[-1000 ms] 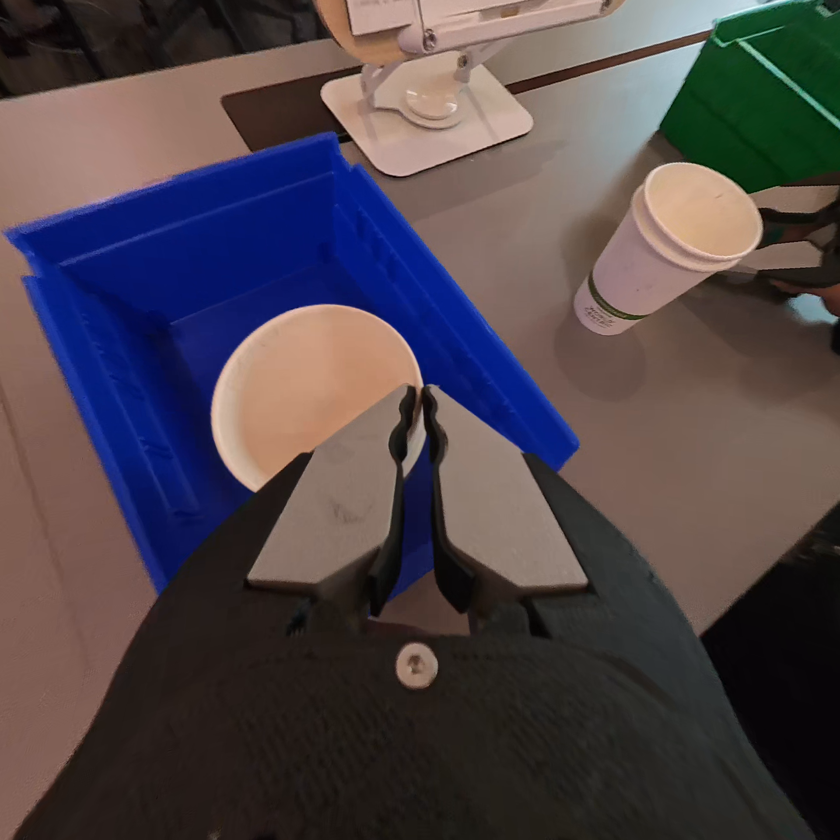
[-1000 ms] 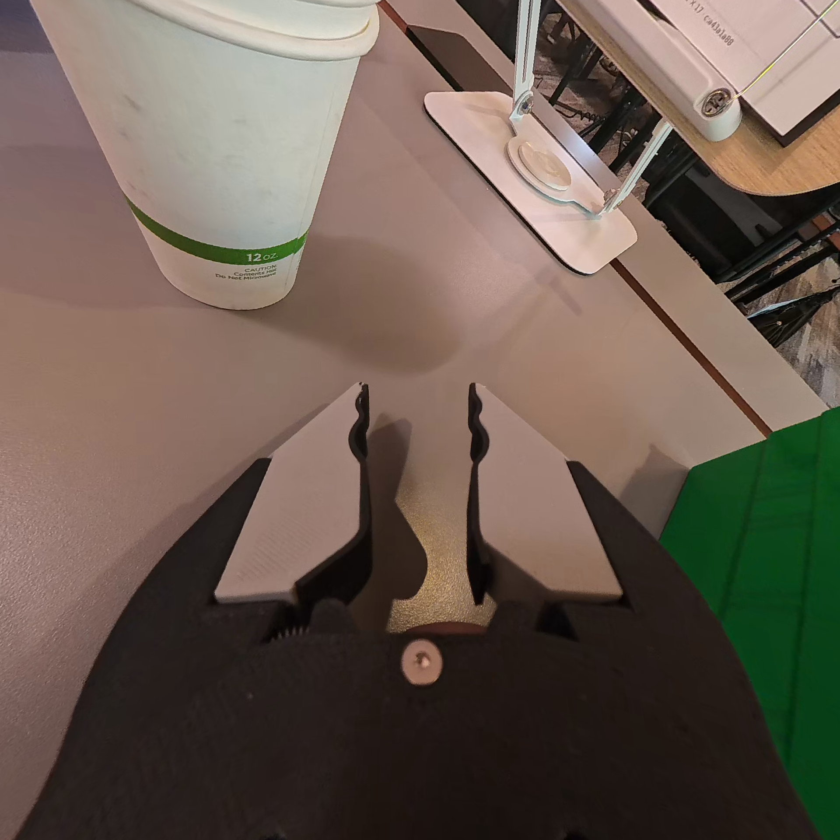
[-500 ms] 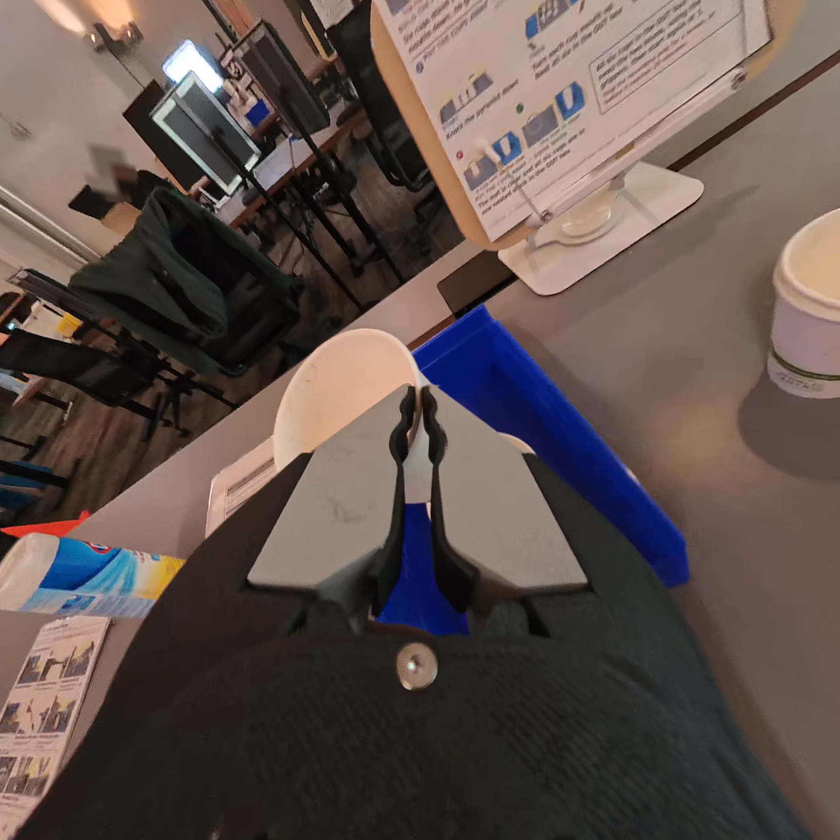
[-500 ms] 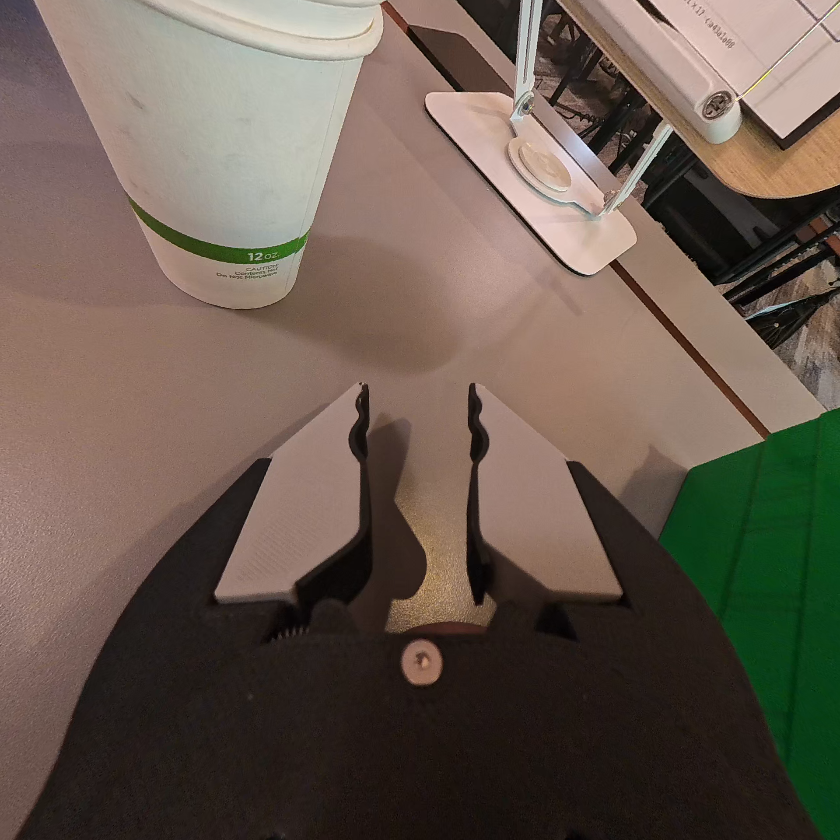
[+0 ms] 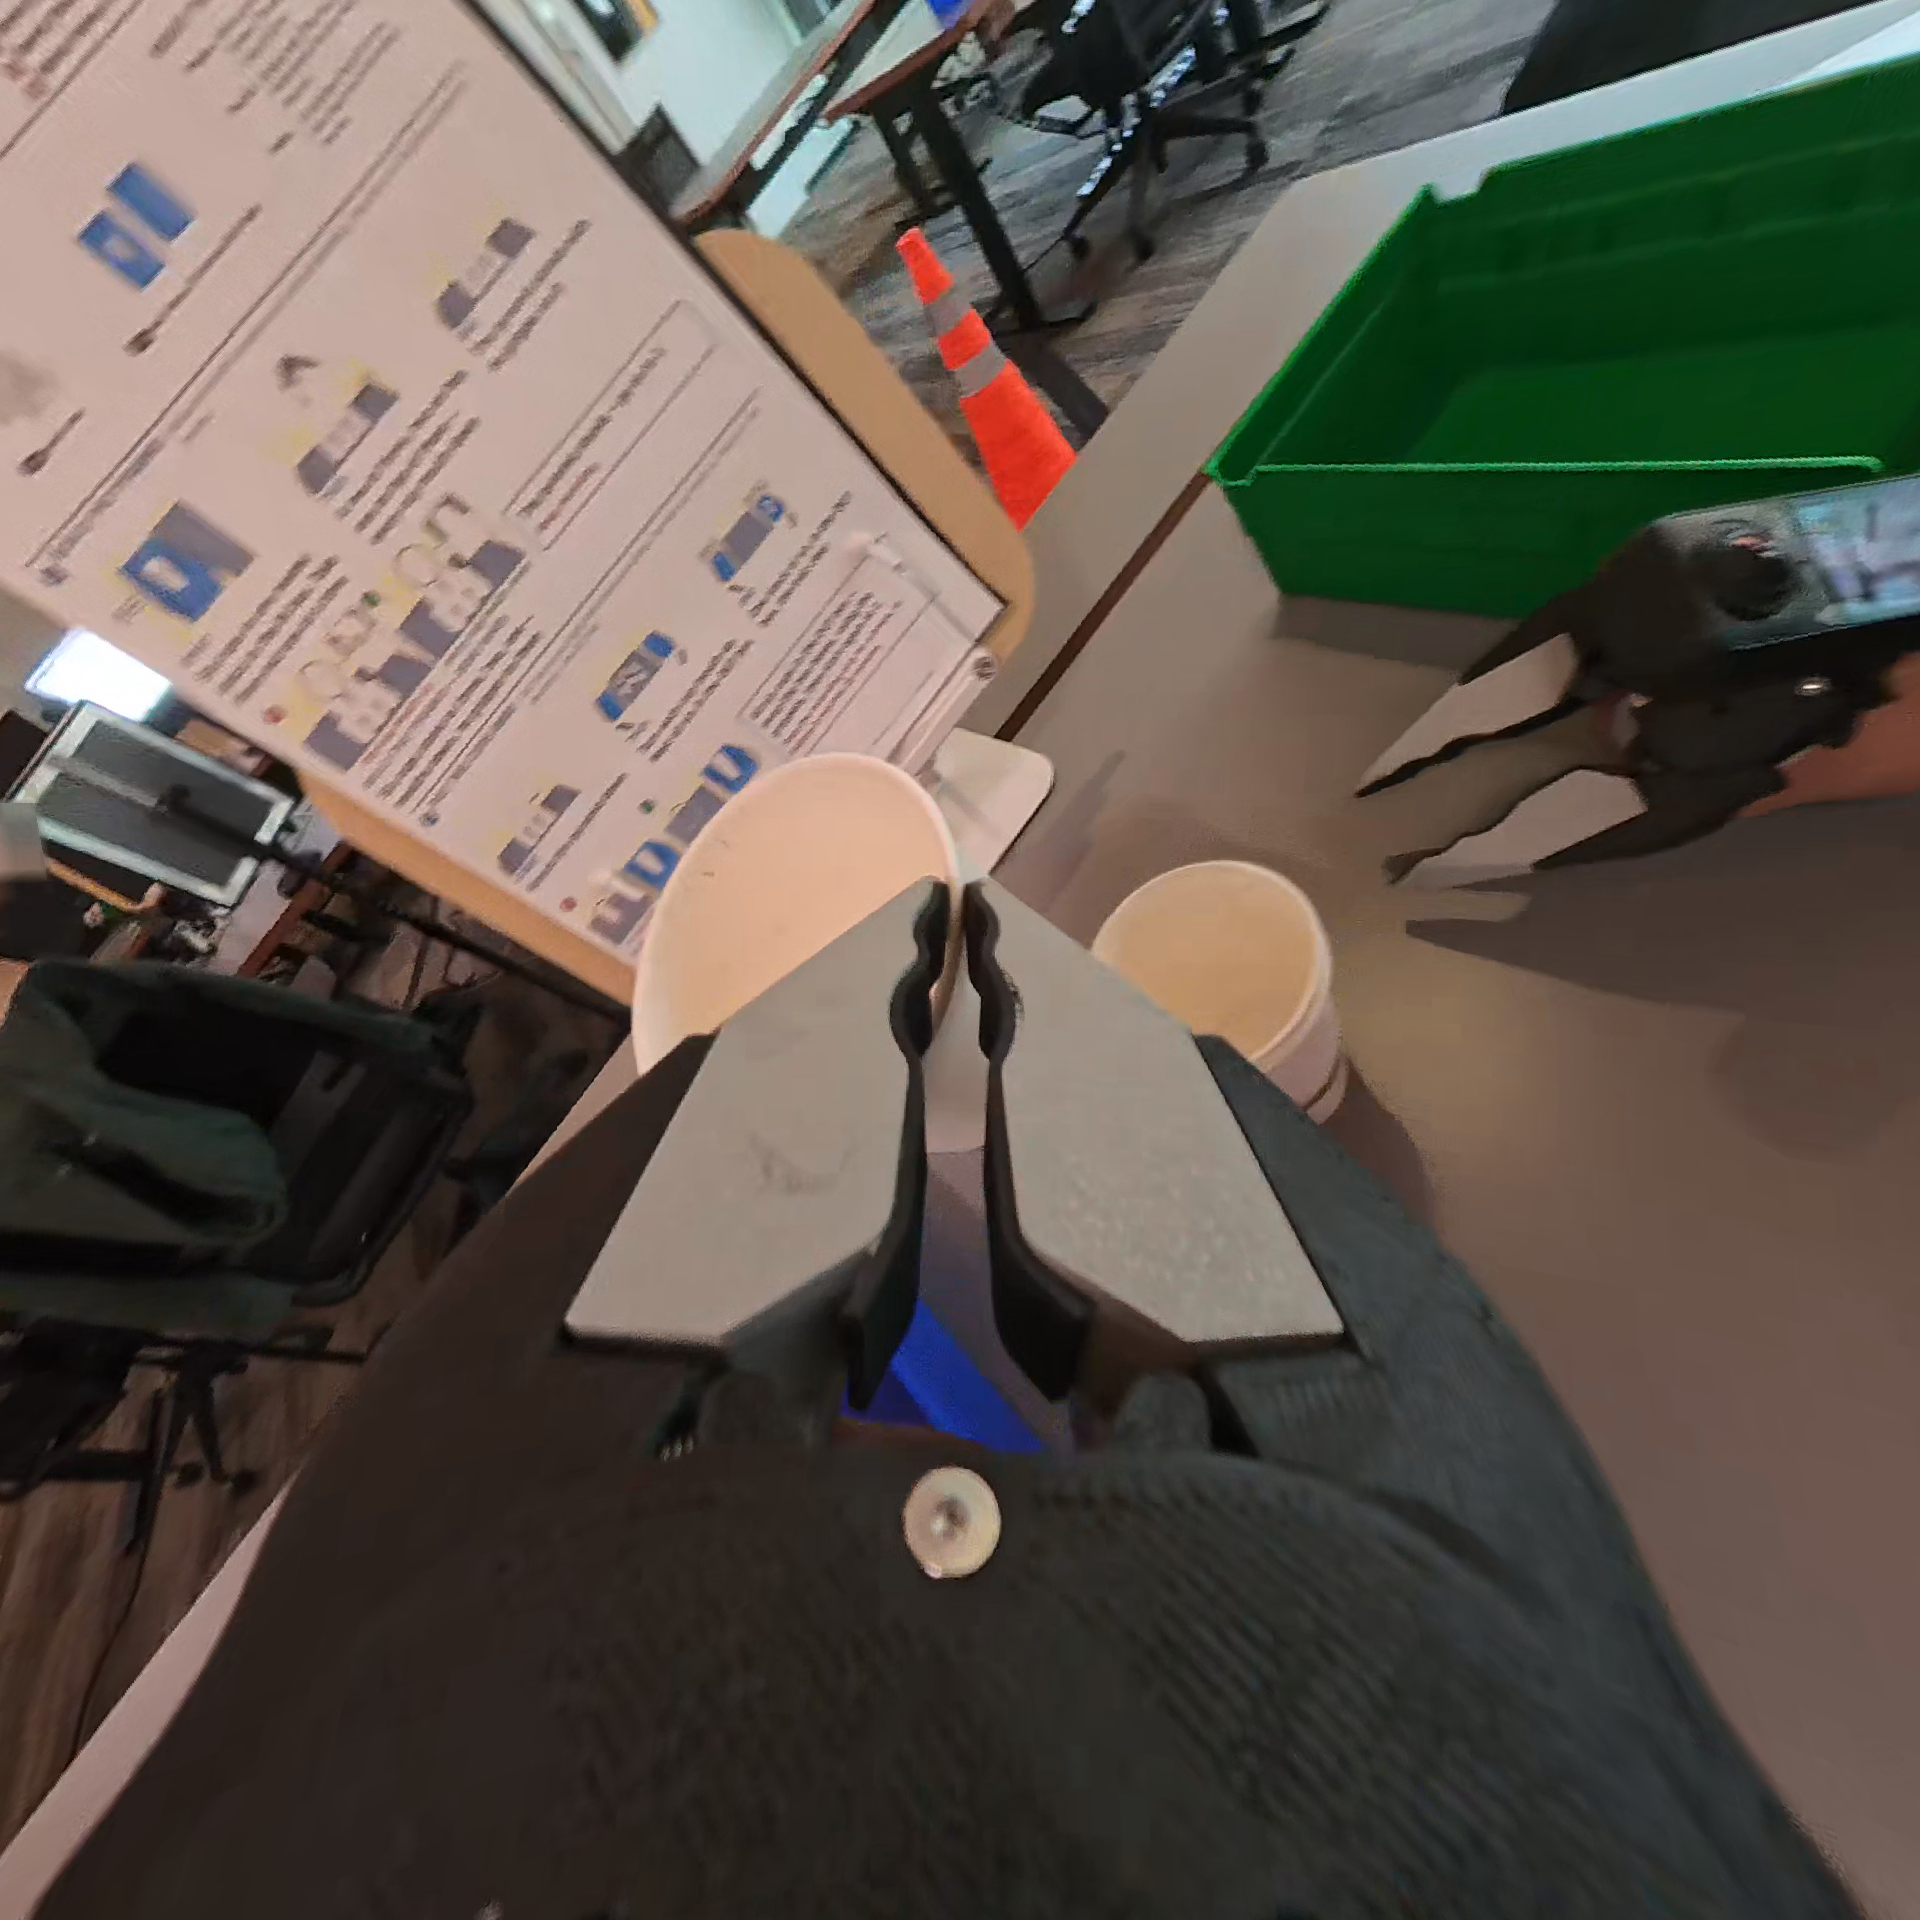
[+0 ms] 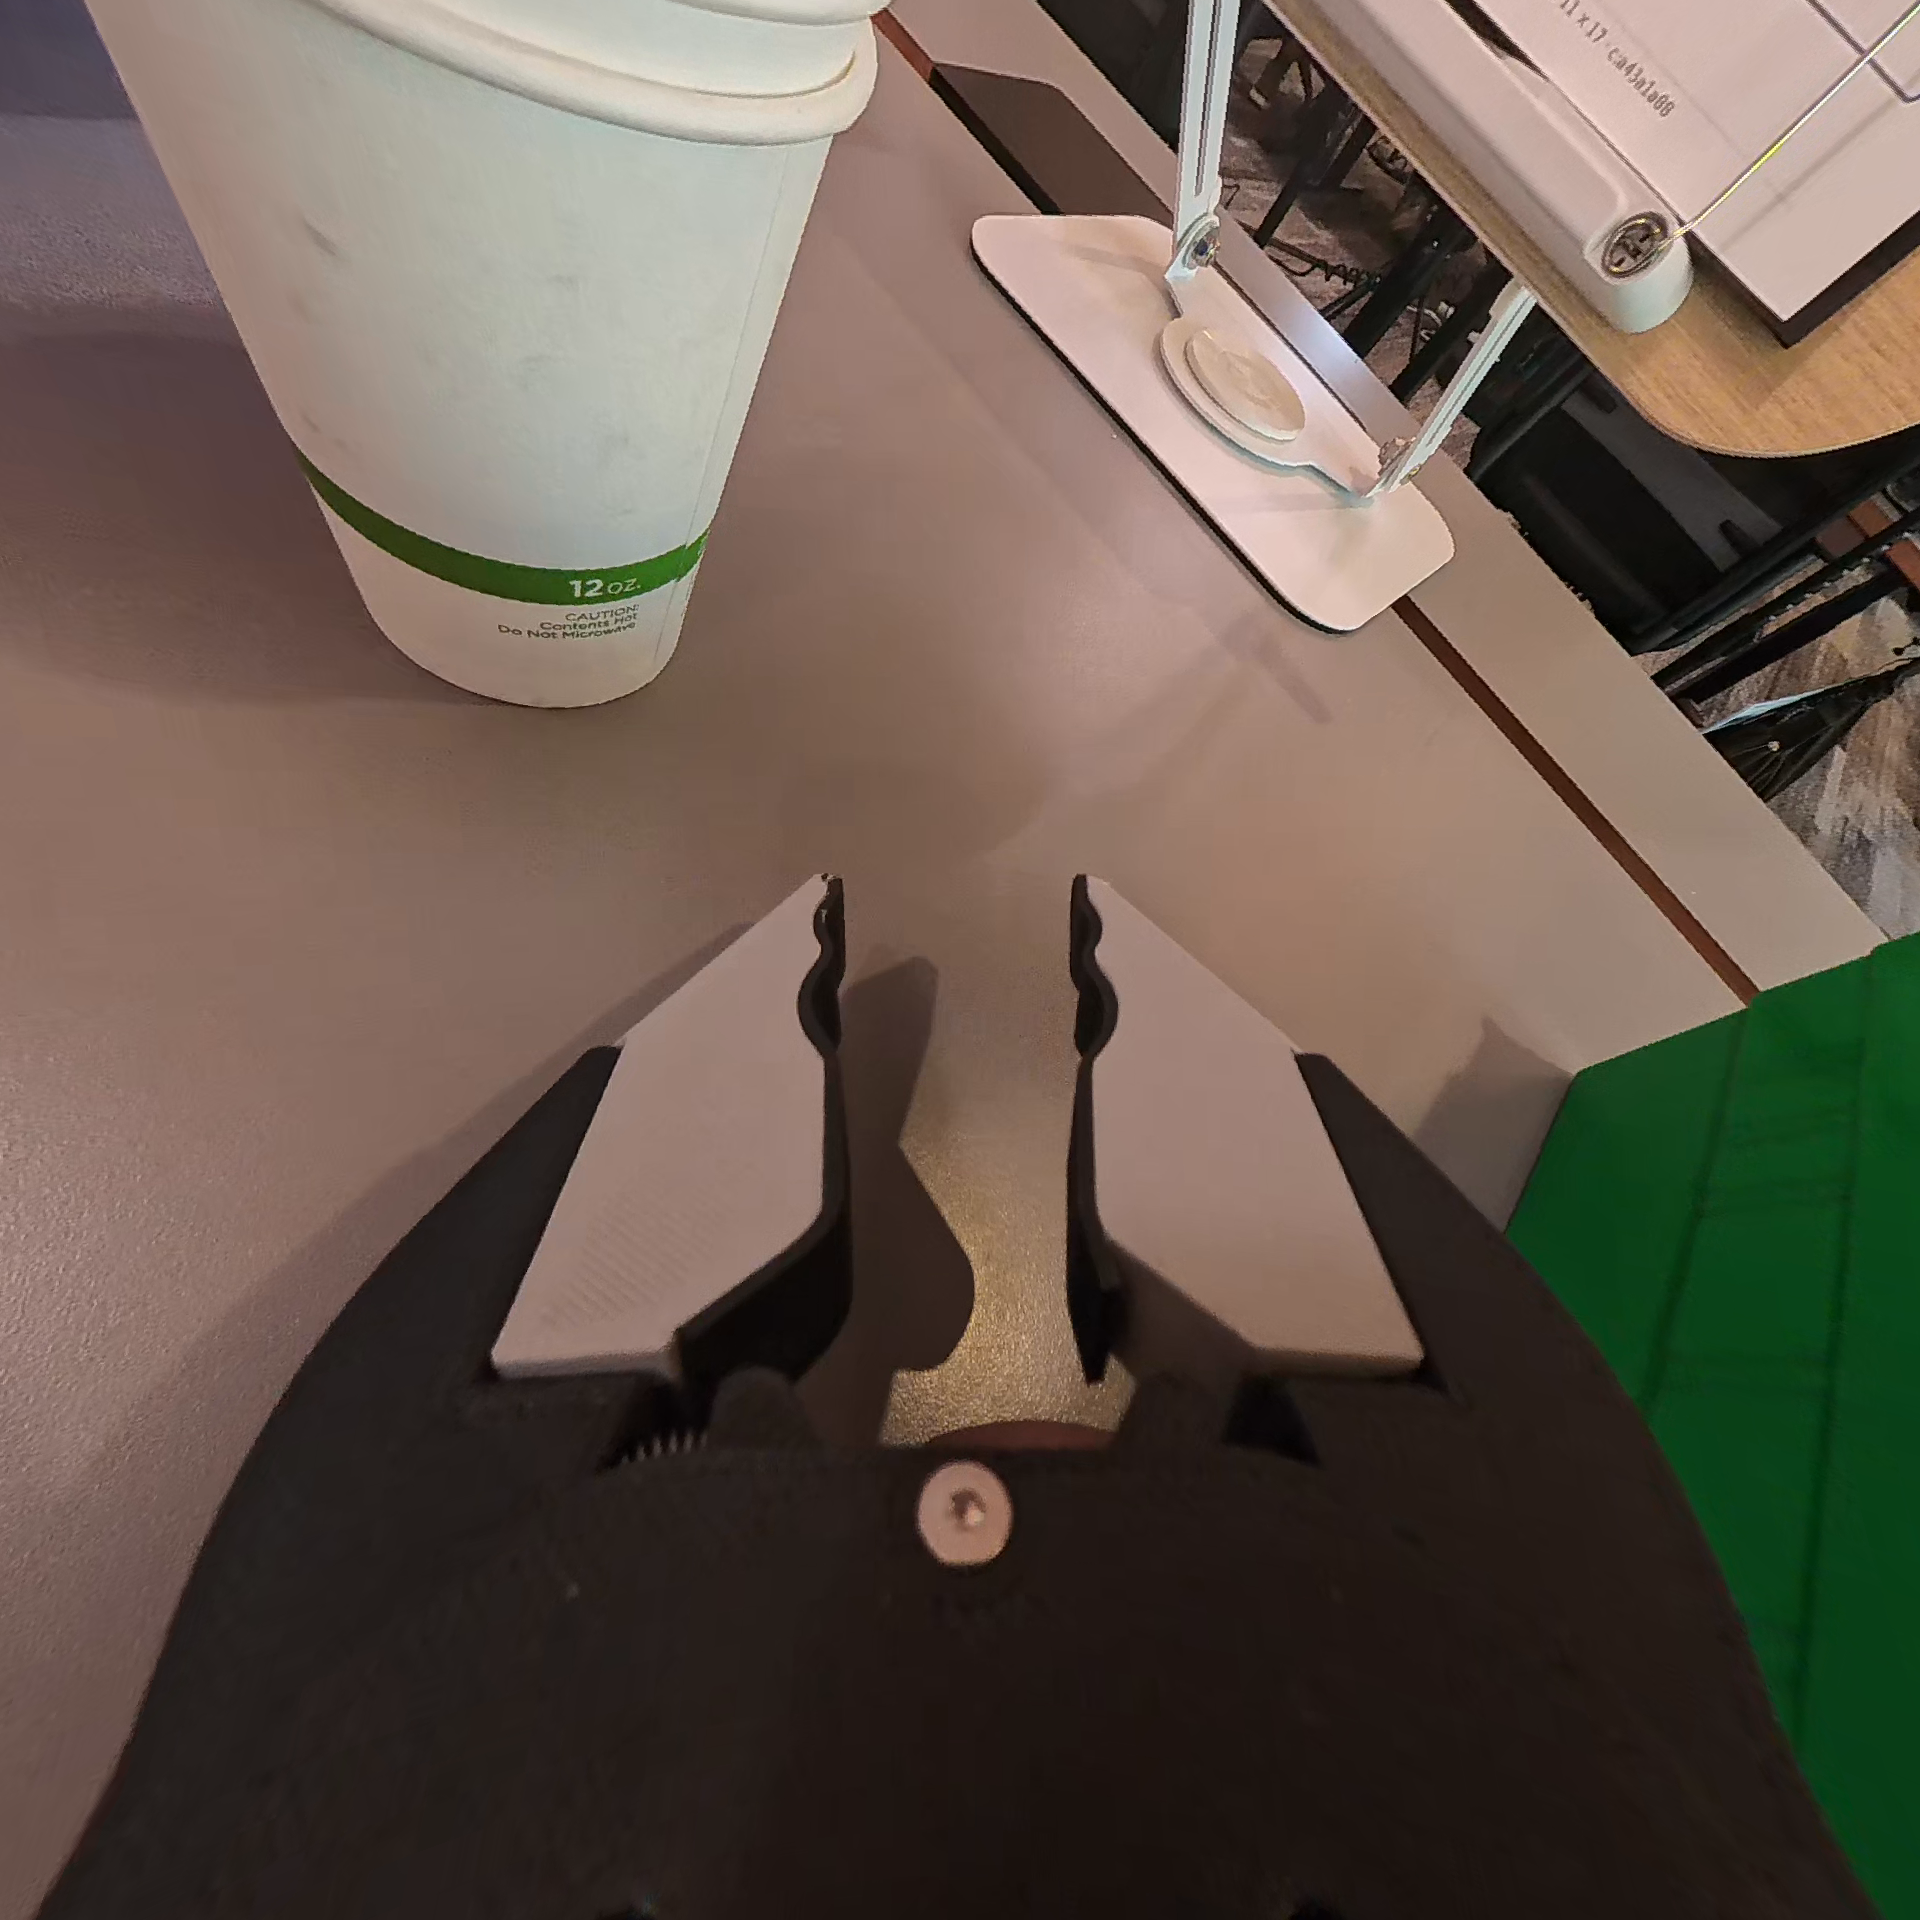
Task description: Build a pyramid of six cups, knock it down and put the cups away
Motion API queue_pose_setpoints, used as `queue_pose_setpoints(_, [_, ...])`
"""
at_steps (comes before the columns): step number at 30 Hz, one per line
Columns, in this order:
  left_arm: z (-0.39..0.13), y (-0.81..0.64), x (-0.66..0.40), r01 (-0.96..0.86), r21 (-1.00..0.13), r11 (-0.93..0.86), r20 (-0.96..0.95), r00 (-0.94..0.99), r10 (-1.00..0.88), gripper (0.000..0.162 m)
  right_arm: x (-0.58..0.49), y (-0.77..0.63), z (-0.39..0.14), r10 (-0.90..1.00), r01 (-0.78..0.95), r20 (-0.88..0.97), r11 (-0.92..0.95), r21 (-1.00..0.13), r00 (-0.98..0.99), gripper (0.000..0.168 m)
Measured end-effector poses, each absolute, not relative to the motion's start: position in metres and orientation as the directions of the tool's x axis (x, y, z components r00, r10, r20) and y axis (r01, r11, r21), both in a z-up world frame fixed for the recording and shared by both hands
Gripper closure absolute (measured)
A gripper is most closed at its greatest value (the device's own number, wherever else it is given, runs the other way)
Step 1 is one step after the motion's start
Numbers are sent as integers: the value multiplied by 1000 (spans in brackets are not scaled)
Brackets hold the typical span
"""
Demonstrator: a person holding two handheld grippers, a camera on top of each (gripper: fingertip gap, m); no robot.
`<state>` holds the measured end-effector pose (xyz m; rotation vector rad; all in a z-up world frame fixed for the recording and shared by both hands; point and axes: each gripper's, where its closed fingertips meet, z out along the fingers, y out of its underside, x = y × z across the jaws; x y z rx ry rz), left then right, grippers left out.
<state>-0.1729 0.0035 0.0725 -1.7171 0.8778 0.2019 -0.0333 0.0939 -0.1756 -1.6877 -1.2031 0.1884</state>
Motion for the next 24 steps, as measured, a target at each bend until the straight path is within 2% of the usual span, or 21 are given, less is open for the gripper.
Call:
queue_pose_setpoints(7, [35, 14, -113, -688, -722, -72, -548, 632, -548, 162, -34, 92, -176, 777, 628, 408, 21, -778, 480, 128])
queue_pose_setpoints(17, [-16, 24, -100, -703, -693, -161, -490, 622, -611, 161, -34, 92, -177, 776, 633, 411, 20, -774, 478, 128])
queue_pose_setpoints(18, [-19, 24, -102, -697, -696, -170, -483, 631, -607, 159, -34, 92, -177, 776, 633, 411, 20, -774, 478, 128])
queue_pose_setpoints(20, [-21, 23, -106, -672, -716, -191, -454, 655, -605, 145, -34, 92, -177, 776, 633, 411, 20, -774, 478, 128])
queue_pose_setpoints(24, [-8, 15, -133, -624, -752, -214, -416, 701, -580, 145, -34, 92, -177, 777, 632, 410, 20, -774, 478, 128])
